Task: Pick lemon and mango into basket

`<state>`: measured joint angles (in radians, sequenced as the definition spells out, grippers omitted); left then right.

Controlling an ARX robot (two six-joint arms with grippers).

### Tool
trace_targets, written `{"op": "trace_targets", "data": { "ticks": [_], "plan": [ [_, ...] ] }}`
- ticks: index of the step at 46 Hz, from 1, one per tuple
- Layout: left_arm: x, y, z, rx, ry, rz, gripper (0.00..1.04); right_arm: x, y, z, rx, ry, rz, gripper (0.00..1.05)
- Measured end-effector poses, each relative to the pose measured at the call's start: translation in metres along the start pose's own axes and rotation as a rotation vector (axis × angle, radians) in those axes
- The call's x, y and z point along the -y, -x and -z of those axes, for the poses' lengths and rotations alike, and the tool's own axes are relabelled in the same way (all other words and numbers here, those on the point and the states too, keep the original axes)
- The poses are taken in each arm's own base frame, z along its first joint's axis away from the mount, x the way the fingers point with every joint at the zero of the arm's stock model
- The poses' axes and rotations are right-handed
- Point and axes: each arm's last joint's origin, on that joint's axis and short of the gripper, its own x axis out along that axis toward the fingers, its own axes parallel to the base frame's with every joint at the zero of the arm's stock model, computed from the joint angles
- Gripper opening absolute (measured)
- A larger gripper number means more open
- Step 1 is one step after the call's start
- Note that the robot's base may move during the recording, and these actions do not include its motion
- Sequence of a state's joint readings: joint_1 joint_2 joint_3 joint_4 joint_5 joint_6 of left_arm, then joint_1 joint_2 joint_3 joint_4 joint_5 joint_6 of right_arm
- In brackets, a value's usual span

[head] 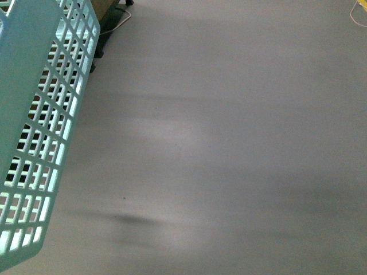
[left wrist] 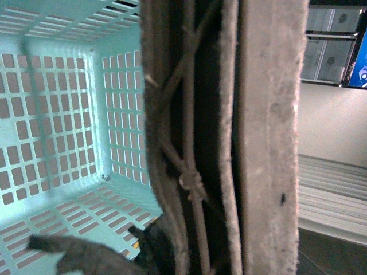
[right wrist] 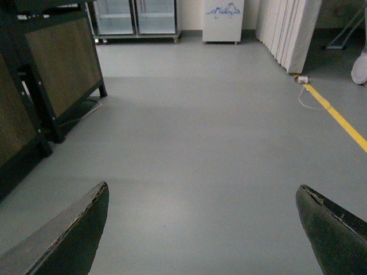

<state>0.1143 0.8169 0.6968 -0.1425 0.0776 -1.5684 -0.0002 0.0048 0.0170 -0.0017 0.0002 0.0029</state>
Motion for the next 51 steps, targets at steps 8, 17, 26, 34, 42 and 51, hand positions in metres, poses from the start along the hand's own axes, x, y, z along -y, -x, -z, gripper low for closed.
{"op": "trace_targets", "data": {
  "ticks": [8, 17, 26, 34, 42, 51],
  "plan": [
    [0.0000, 0.0000, 0.0000, 0.000, 0.000, 0.000, 0.14, 0.0000, 0.0000, 0.0000, 0.000, 0.000, 0.000, 0.96],
    [0.0000, 0.0000, 0.0000, 0.000, -0.001, 0.000, 0.14, 0.0000, 0.0000, 0.0000, 0.000, 0.000, 0.000, 0.96],
    [0.0000, 0.0000, 0.0000, 0.000, 0.000, 0.000, 0.14, 0.0000, 0.0000, 0.0000, 0.000, 0.001, 0.000, 0.96],
    [0.0000, 0.0000, 0.0000, 0.000, 0.000, 0.000, 0.14, 0.0000, 0.0000, 0.0000, 0.000, 0.000, 0.000, 0.96],
    [0.0000, 0.0000, 0.0000, 0.000, 0.000, 0.000, 0.14, 0.0000, 0.0000, 0.0000, 0.000, 0.000, 0.000, 0.96],
    [0.0000, 0.0000, 0.0000, 0.000, -0.001, 0.000, 0.14, 0.0000, 0.0000, 0.0000, 0.000, 0.000, 0.000, 0.96]
  ]
}}
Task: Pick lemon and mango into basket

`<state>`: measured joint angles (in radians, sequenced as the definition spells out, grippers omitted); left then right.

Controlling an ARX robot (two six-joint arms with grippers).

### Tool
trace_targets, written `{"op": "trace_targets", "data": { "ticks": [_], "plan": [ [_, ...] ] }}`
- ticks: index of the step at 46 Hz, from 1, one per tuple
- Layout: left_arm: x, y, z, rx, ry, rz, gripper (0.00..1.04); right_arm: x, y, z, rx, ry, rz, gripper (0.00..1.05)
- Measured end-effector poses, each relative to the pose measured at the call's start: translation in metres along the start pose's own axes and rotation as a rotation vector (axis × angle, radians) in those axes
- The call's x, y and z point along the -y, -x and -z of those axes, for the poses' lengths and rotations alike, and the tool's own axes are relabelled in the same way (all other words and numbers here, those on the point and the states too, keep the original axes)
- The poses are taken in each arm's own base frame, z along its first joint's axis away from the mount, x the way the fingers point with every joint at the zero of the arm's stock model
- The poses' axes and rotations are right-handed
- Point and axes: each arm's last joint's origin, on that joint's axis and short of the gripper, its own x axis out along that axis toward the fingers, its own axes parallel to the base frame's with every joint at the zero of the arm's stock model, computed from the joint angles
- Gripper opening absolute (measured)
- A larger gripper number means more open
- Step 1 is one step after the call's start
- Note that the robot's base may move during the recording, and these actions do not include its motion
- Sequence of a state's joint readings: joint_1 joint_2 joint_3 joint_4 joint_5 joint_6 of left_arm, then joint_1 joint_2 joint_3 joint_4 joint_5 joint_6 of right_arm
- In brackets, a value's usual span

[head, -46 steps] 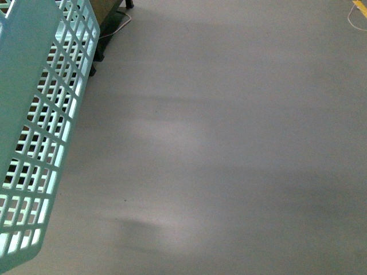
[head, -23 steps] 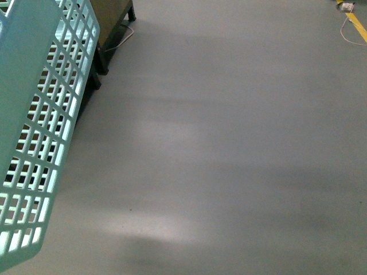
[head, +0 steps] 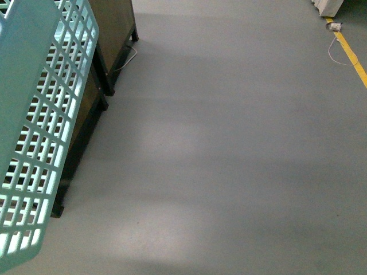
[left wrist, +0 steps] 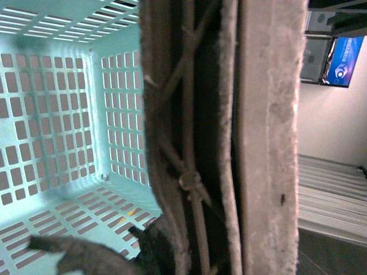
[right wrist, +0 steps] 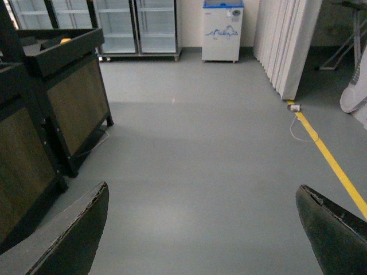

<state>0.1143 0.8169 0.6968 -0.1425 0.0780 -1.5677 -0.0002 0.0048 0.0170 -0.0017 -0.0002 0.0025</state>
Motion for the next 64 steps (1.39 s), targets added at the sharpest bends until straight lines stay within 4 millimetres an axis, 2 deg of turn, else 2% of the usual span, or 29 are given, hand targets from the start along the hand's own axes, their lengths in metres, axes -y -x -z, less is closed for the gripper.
{"op": "trace_targets", "data": {
  "ticks": [64],
  "plan": [
    [0.0003, 0.0007, 0.0000, 0.000, 0.001, 0.002, 0.14, 0.0000, 0.0001, -0.0003, 0.003, 0.000, 0.002, 0.96]
  ]
}}
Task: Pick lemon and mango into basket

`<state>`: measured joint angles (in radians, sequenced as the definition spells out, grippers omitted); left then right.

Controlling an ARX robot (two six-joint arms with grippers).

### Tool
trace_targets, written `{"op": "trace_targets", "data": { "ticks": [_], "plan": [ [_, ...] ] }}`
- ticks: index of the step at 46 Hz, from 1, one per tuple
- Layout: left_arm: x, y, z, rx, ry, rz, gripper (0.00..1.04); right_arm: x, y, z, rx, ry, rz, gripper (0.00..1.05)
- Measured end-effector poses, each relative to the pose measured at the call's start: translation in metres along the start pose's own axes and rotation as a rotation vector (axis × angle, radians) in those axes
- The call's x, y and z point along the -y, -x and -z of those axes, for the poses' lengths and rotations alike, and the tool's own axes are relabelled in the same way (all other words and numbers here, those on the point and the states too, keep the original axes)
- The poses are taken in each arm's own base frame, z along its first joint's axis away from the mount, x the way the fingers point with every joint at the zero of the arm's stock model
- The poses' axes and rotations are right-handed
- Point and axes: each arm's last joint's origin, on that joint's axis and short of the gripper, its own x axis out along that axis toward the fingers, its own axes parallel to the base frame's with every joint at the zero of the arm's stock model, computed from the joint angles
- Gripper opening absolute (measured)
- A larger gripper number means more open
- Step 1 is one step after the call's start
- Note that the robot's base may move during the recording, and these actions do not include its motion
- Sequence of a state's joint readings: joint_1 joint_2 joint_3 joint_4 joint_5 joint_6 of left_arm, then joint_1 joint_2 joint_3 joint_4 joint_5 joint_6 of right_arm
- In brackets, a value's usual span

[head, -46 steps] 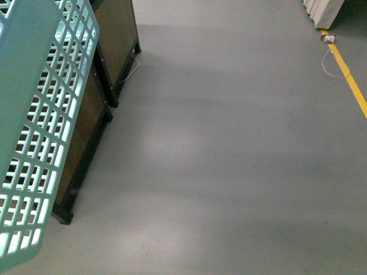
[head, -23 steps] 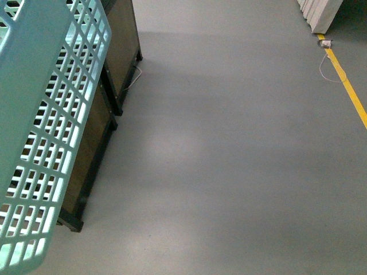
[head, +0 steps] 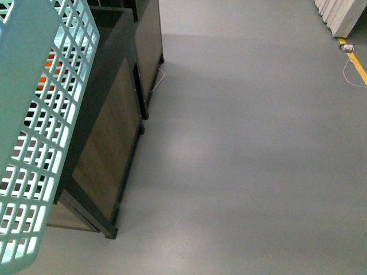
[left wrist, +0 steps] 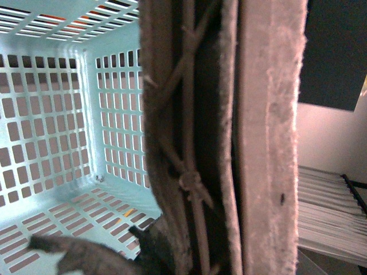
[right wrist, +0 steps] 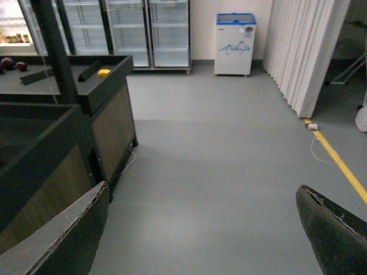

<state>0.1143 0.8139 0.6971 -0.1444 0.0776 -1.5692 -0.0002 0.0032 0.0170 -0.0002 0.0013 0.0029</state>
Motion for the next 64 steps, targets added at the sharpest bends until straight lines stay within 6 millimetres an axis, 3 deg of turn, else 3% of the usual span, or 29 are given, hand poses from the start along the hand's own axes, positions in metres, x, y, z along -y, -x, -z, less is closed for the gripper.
{"op": "trace_targets", "data": {
  "ticks": [64],
  "plan": [
    [-0.0001, -0.0002, 0.0000, -0.001, -0.001, -0.001, 0.14, 0.0000, -0.0001, 0.0002, -0.002, 0.000, 0.000, 0.96]
  ]
}}
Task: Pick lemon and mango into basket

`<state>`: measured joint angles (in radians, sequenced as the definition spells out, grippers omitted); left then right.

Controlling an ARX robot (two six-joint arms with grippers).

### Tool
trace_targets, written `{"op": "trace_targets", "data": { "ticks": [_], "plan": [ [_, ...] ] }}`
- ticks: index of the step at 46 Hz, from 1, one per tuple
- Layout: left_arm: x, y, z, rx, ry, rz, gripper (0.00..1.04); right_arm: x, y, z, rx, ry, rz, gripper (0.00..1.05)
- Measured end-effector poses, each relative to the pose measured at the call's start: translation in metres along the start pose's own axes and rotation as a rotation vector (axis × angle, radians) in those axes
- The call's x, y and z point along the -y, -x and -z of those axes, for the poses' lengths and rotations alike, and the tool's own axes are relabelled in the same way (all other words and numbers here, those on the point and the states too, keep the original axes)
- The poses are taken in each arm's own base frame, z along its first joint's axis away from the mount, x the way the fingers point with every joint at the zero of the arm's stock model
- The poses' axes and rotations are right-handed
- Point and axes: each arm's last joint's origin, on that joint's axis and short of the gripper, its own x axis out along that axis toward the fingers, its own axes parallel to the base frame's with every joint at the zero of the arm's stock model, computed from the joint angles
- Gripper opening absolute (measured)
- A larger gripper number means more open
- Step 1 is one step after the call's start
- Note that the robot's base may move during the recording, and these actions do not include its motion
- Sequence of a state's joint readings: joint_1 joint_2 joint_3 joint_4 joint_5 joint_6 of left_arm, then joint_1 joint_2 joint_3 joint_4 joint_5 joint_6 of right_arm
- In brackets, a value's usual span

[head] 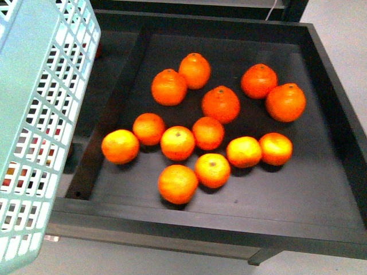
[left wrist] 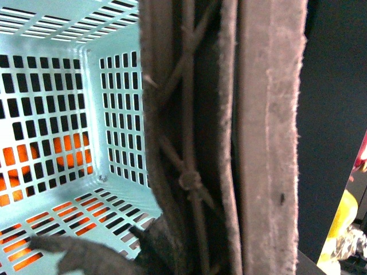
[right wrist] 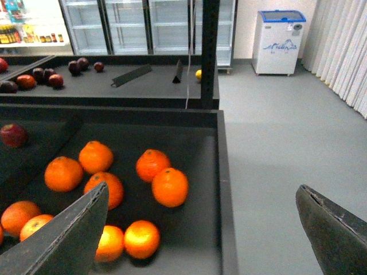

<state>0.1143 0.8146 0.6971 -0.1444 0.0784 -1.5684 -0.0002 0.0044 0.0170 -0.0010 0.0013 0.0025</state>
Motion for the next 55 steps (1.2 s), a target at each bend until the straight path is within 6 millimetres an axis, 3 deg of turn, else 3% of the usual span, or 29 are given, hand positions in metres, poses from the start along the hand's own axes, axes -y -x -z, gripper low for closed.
{"op": "trace_targets", "data": {
  "ticks": [55],
  "plan": [
    [0.0003, -0.0001, -0.0003, 0.005, -0.003, 0.000, 0.14, 0.0000, 0.0000, 0.0001, -0.001, 0.000, 0.000, 0.96]
  ]
}}
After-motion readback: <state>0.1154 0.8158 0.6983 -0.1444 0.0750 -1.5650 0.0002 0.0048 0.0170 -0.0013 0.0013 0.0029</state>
